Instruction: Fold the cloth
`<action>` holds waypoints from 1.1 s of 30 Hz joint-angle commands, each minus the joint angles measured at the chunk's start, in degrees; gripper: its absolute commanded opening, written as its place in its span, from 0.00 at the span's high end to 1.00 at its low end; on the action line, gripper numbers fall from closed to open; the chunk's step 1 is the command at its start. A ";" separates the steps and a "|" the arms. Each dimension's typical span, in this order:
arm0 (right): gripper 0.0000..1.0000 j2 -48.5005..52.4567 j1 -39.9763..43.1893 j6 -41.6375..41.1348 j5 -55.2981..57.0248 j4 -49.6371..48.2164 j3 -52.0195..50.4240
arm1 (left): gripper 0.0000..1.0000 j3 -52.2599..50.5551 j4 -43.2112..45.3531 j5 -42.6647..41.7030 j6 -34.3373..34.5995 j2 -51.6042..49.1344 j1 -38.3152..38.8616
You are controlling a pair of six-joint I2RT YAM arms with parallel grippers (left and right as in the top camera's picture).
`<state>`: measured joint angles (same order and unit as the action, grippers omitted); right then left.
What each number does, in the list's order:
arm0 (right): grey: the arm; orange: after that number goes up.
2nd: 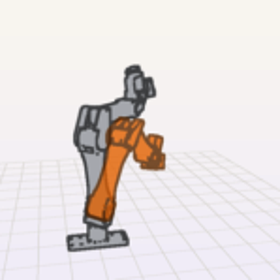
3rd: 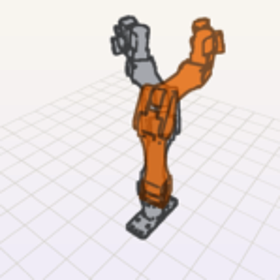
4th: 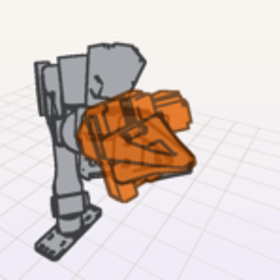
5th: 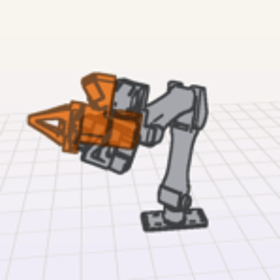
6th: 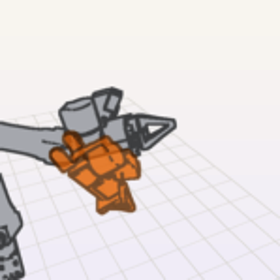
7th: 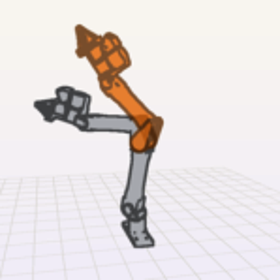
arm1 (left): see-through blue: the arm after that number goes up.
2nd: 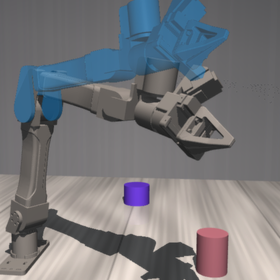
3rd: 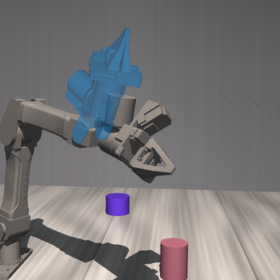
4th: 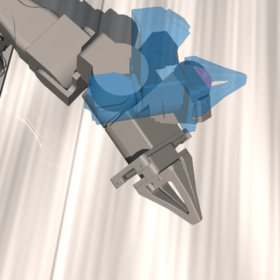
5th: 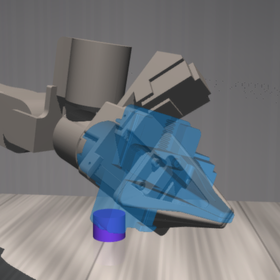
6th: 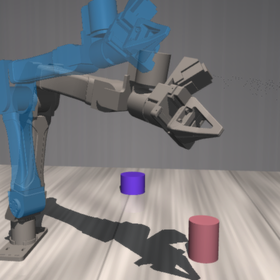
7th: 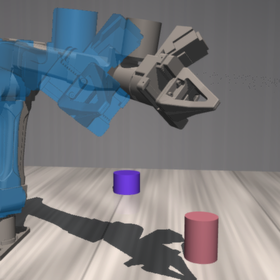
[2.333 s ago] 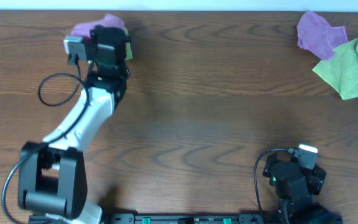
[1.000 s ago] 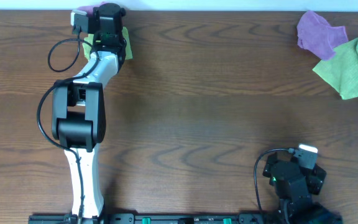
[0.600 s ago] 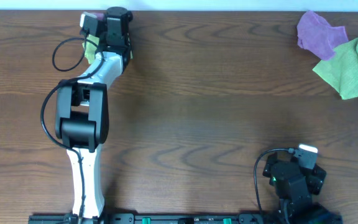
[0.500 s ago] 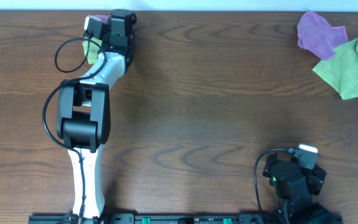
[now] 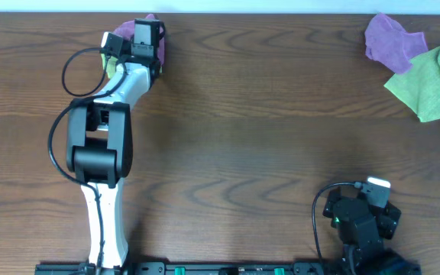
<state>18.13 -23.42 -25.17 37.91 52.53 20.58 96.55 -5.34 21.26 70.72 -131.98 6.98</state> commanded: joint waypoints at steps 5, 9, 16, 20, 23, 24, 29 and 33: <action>0.01 -0.17 -0.55 0.39 0.57 -0.02 -0.22 | 0.93 1.22 -0.92 -0.02 0.24 4.74 -0.98; 0.01 -0.17 -0.55 0.39 0.57 -0.02 -0.22 | 0.92 1.20 -2.97 -0.31 2.21 4.79 -1.36; 0.01 -0.17 -0.55 0.39 0.57 -0.02 -0.22 | 0.92 0.98 -10.84 0.22 4.72 4.79 -1.36; 0.01 -0.17 -0.55 0.42 0.57 -0.02 -0.22 | 0.64 0.98 -10.49 0.28 4.72 4.79 -1.36; 0.01 -0.17 -0.55 0.39 0.57 -0.02 -0.22 | 0.05 0.98 -10.47 0.22 4.72 4.79 -1.36; 0.01 -0.17 -0.55 0.39 0.57 -0.02 -0.22 | 0.05 0.98 -10.51 0.22 4.70 4.79 -1.36; 0.01 -0.17 -0.55 0.39 0.57 -0.02 -0.22 | 0.05 0.98 -10.69 -0.66 4.72 4.81 -1.36; 0.01 -0.17 -0.55 0.39 0.59 -0.02 -0.22 | 0.05 0.98 -13.55 -4.26 5.49 6.05 -1.05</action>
<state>18.13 -23.42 -25.17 37.89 52.53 20.58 96.68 -16.75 19.35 75.40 -128.66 6.00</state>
